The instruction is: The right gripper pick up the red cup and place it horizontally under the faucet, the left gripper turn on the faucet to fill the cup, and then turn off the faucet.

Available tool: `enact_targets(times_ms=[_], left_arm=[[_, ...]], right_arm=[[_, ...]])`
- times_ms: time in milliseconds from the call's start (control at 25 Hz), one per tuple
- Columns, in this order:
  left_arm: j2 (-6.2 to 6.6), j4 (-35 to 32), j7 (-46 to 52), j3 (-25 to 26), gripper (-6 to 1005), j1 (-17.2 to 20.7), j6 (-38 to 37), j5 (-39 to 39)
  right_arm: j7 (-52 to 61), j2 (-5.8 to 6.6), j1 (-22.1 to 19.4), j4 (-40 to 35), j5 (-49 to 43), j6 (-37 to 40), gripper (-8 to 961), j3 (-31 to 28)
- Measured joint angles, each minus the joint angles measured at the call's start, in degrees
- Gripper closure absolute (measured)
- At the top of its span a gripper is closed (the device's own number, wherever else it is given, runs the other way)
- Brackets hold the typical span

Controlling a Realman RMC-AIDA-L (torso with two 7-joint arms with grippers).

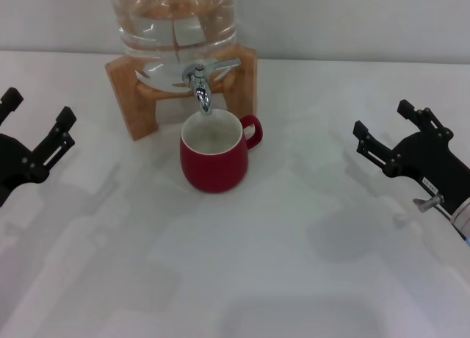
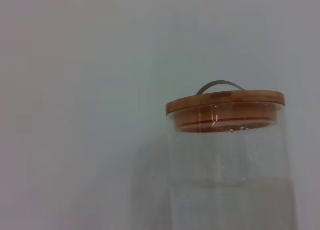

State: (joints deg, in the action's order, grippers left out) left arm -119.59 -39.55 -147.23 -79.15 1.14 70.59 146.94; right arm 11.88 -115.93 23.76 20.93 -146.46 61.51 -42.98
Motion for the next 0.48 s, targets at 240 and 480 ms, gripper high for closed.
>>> enact_targets(times_ms=[240, 480], left_arm=[[0.00, 1.8, -0.5, 0.1, 150, -1.2, 0.1, 0.1], [0.04, 5.4, -2.2, 0.4, 150, -3.6, 1.0, 0.8]], right_arm=[[0.0, -0.07, 0.0, 0.0, -0.2, -0.4, 83, 0.4], [0.1, -0.09, 0.0, 0.3, -0.5, -0.7, 83, 0.8]])
